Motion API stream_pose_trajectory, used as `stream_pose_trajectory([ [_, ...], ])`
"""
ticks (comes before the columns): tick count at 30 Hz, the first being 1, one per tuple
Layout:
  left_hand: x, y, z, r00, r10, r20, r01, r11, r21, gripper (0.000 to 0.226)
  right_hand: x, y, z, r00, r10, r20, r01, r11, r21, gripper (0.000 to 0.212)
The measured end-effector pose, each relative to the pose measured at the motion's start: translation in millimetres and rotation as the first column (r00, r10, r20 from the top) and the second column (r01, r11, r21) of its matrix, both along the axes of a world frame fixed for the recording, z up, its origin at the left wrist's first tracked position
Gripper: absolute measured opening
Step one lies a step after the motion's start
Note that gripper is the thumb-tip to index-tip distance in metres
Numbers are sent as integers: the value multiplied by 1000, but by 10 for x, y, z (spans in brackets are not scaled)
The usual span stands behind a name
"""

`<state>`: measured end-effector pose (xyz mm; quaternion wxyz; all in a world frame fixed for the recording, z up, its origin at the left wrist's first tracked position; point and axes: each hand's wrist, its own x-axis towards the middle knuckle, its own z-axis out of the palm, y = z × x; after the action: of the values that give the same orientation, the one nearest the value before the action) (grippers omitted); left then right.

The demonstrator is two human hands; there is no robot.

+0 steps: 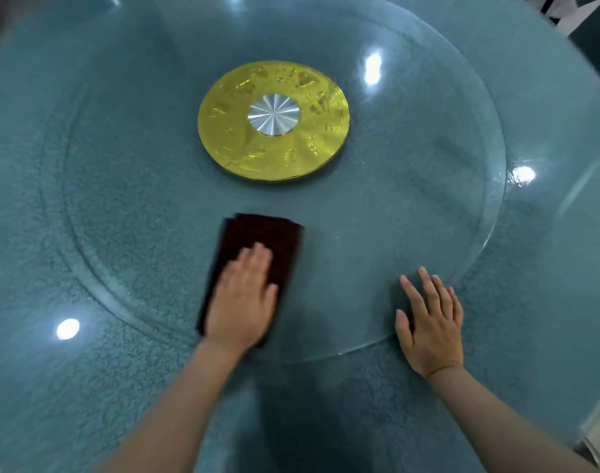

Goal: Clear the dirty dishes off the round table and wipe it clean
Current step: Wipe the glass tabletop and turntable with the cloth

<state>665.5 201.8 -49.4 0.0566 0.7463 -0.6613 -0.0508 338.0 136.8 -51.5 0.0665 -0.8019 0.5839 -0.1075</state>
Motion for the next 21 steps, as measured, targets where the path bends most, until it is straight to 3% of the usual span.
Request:
stream_pose_trajectory([
  [3, 969, 106, 9, 931, 364, 33, -364, 931, 7, 60, 8, -6, 12, 1000, 9, 9, -9, 1000, -22, 56],
  [7, 973, -27, 99, 840, 542, -19, -541, 839, 58, 70, 19, -11, -2, 1000, -6, 20, 6, 1000, 1, 56],
  [10, 408, -274, 73, 914, 405, 9, -405, 914, 6, 68, 12, -36, -23, 999, -41, 11, 40, 998, 42, 58],
  [13, -508, -568, 37, 995, 93, -22, -94, 996, -12, 69, 9, -43, -37, 999, -49, -2, 49, 997, 66, 59],
  [15, -1171, -699, 87, 983, -176, -55, 176, 984, -5, 67, 9, -41, -32, 999, -35, -22, 36, 997, 68, 59],
  [17, -1491, -768, 128, 941, -333, -60, 335, 942, 24, 63, 4, -55, -24, 999, -29, -38, 32, 997, 72, 59],
  [19, -1375, -817, 104, 961, -266, -77, 268, 963, 16, 63, 13, -55, -16, 999, -36, -32, 38, 996, 79, 59],
  [21, -972, -845, 70, 993, -66, -102, 67, 998, 4, 65, 16, -44, -19, 999, -38, -11, 39, 997, 73, 58],
])
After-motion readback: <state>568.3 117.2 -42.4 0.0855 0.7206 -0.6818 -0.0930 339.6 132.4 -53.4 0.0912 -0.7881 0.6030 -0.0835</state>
